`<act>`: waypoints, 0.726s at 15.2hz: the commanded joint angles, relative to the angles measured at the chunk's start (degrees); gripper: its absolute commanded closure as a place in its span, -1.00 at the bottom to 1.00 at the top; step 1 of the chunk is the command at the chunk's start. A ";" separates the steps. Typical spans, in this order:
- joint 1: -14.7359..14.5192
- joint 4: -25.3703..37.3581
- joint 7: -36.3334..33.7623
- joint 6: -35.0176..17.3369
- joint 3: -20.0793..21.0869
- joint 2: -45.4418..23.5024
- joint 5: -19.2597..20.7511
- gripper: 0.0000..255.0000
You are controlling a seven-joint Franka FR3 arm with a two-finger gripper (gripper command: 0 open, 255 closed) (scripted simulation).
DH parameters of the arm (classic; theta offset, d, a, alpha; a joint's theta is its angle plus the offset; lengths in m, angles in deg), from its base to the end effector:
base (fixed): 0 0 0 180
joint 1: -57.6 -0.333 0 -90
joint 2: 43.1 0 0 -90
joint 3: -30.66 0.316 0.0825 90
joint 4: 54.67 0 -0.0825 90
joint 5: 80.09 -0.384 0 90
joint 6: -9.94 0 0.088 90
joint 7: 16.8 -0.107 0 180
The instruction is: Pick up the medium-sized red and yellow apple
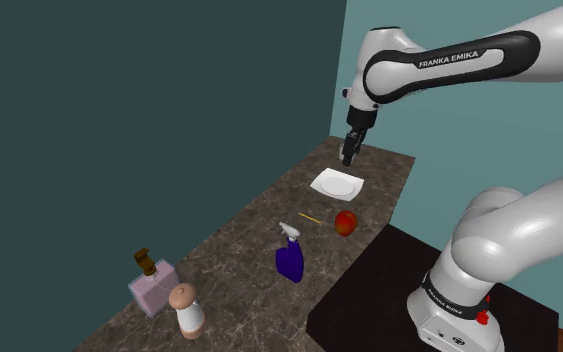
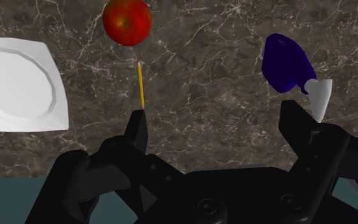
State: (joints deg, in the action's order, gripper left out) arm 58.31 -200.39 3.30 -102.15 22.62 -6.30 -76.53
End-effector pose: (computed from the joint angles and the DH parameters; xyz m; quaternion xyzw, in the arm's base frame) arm 0.3564 -0.0618 0.4845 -0.9921 -0.1224 -0.0280 0.0064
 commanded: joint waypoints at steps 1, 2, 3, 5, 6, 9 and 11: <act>0.43 -1.60 2.04 -3.19 -1.71 -2.23 0.59 -1.00; 0.61 -2.31 2.96 -4.82 -2.49 -3.51 0.81 -1.00; 0.75 -2.95 3.89 -6.47 -3.28 -4.87 1.01 -1.00; 1.01 -4.00 5.79 -9.80 -4.88 -7.88 1.31 -1.00; 1.11 -4.42 6.78 -11.49 -5.68 -9.52 1.40 -1.00; 1.25 -5.22 9.93 -16.59 -8.10 -14.95 1.30 -1.00; 1.23 -5.36 12.26 -19.98 -9.68 -18.99 0.82 -1.00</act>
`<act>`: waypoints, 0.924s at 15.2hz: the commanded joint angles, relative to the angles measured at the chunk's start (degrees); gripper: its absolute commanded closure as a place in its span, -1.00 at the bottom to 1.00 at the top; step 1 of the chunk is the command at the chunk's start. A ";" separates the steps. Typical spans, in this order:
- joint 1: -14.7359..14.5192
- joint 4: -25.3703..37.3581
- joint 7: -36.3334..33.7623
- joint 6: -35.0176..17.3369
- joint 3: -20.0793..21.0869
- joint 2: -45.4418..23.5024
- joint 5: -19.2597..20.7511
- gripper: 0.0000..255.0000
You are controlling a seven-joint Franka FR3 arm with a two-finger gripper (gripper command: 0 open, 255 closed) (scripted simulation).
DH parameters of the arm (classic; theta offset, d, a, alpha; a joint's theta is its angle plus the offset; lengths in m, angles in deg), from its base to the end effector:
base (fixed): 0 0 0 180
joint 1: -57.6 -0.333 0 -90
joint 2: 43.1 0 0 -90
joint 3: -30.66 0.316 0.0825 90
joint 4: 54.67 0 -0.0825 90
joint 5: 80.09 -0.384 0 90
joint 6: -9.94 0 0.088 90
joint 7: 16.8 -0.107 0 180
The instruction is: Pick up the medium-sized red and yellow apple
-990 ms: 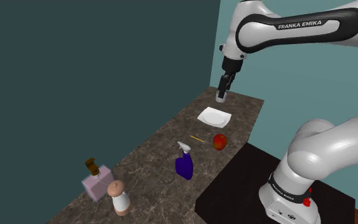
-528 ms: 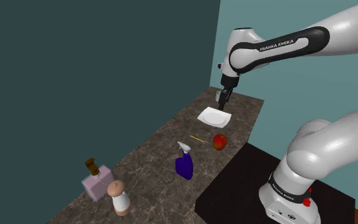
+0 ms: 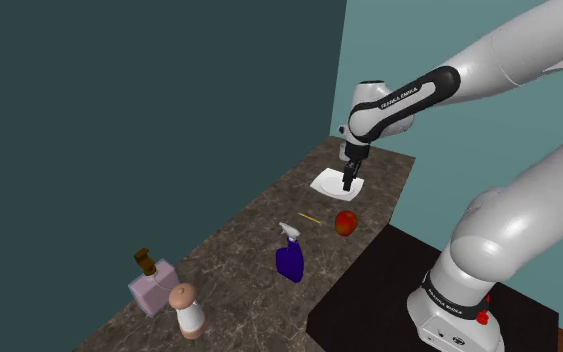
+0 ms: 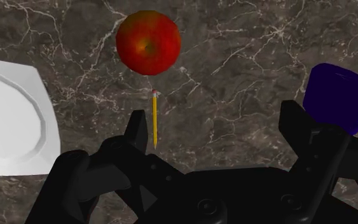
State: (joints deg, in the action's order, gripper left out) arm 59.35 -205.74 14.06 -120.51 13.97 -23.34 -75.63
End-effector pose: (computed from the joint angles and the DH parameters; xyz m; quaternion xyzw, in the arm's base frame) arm 0.3807 -0.1241 0.3528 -0.9895 -0.1423 0.0039 0.0230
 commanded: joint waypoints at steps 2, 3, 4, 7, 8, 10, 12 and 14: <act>0.04 0.15 4.08 -4.94 -2.56 -6.29 -1.02 -1.00; -0.07 0.35 5.49 -6.57 -3.29 -8.57 -1.71 -1.00; -0.19 0.63 7.00 -8.15 -3.99 -10.91 -2.56 -1.00; -0.36 1.95 12.20 -12.60 -5.53 -18.30 -6.23 -1.00; -0.27 2.55 14.15 -13.94 -5.79 -20.86 -7.81 -1.00; 0.10 3.35 16.50 -15.40 -5.75 -23.86 -9.81 -1.00; 0.21 3.35 17.60 -17.02 -5.39 -25.66 -11.31 -1.00; 0.37 3.41 18.77 -18.59 -4.93 -27.49 -12.91 -1.00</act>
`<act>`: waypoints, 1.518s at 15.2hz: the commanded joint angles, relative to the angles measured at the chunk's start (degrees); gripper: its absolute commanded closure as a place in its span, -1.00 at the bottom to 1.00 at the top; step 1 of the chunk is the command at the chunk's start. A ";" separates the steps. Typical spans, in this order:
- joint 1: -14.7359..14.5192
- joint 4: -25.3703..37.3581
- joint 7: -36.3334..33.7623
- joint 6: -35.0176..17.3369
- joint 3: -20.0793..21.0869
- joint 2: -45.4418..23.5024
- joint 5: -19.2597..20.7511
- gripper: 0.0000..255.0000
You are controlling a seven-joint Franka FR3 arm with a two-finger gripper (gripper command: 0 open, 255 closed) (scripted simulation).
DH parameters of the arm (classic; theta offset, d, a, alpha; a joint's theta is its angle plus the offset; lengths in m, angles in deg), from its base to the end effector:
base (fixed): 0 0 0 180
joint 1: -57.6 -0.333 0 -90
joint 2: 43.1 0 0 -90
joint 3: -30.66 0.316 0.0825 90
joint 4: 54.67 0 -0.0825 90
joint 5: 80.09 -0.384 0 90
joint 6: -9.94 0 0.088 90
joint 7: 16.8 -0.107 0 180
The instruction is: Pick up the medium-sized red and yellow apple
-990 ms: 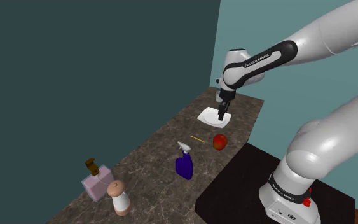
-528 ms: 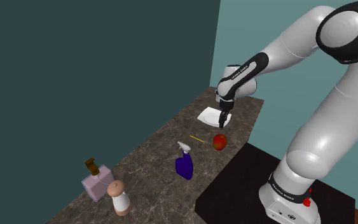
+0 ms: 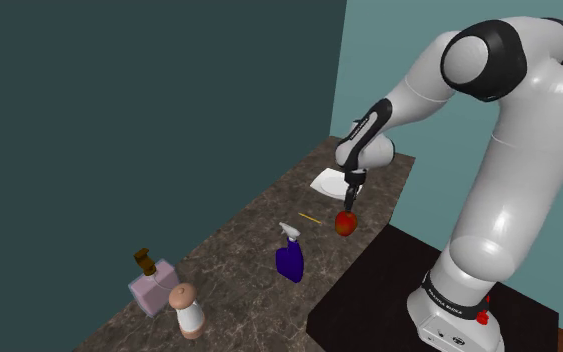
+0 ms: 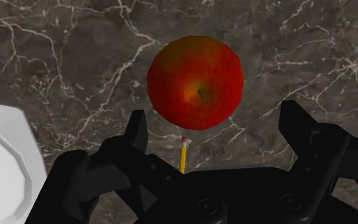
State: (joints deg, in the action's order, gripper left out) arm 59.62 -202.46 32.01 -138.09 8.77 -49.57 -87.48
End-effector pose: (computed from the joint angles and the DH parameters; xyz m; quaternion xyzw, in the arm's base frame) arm 0.3955 -0.1822 0.2154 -0.9858 -0.1600 0.0334 0.0374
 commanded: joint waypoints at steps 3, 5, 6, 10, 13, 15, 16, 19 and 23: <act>0.65 0.42 3.06 -3.73 1.40 -4.60 -4.12 -1.00; 0.72 0.41 3.03 -3.73 1.46 -4.59 -4.08 -1.00; 0.68 0.46 3.02 -3.82 1.57 -4.74 -4.22 1.00; 0.65 0.41 2.97 -3.85 1.58 -4.72 -4.21 1.00; 0.65 0.41 2.97 -3.85 1.58 -4.72 -4.21 1.00; 0.72 0.42 3.04 -3.73 1.47 -4.59 -4.09 1.00; 0.50 0.31 2.41 -2.98 1.07 -3.66 -3.23 1.00; -0.02 0.11 0.58 -0.68 0.07 -0.87 -0.74 1.00; -0.32 0.09 -1.67 2.53 -0.77 2.74 2.33 1.00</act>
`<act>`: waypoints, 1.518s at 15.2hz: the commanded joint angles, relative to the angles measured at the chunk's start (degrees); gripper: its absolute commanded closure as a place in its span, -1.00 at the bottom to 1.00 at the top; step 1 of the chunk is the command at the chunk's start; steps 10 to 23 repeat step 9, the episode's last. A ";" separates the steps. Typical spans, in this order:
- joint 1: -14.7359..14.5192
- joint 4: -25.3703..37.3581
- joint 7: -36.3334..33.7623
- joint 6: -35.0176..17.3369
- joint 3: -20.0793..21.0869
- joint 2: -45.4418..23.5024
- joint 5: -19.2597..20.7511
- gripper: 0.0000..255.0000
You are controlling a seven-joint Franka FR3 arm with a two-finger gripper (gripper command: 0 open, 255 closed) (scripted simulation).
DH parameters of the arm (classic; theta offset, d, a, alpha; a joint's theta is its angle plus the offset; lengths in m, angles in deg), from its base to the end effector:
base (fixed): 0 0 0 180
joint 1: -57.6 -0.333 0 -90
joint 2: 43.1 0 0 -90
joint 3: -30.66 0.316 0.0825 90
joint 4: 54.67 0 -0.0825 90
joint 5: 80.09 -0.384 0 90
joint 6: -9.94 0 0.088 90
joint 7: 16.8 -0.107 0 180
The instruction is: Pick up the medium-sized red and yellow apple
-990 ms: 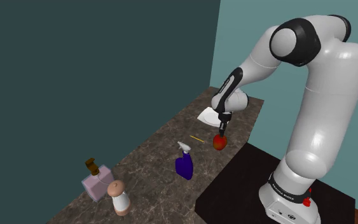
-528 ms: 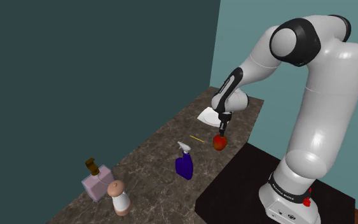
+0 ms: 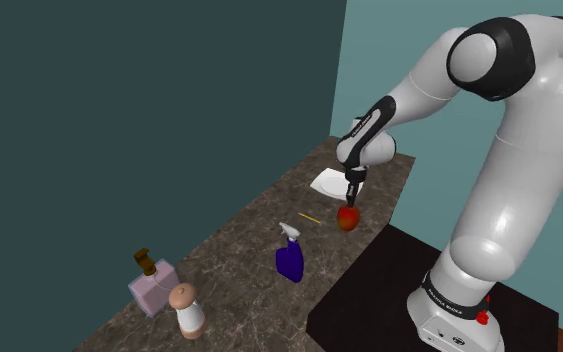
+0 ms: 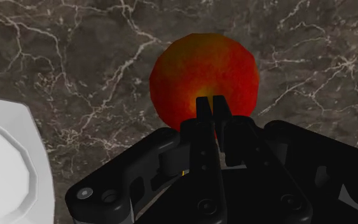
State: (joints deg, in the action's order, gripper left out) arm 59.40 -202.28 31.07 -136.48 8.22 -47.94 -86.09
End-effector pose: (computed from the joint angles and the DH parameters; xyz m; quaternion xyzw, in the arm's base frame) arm 0.3962 -0.1832 0.2258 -0.9858 -0.1601 0.0330 0.0372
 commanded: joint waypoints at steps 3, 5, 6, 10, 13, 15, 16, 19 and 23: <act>-0.13 0.06 -2.21 3.42 -0.54 3.72 2.94 1.00; -0.07 0.24 -3.10 5.12 -0.64 5.39 4.12 1.00; -0.02 0.35 -3.51 5.98 -0.65 6.21 4.67 1.00; 0.04 0.50 -3.96 6.98 -0.65 7.14 5.26 1.00; 0.04 0.50 -3.96 6.98 -0.65 7.14 5.26 1.00; 0.04 0.50 -3.96 6.98 -0.65 7.14 5.26 1.00; 0.04 0.50 -3.96 6.98 -0.65 7.14 5.26 1.00; 0.04 0.50 -3.96 6.98 -0.65 7.14 5.26 1.00; 0.04 0.50 -3.96 6.98 -0.65 7.14 5.26 1.00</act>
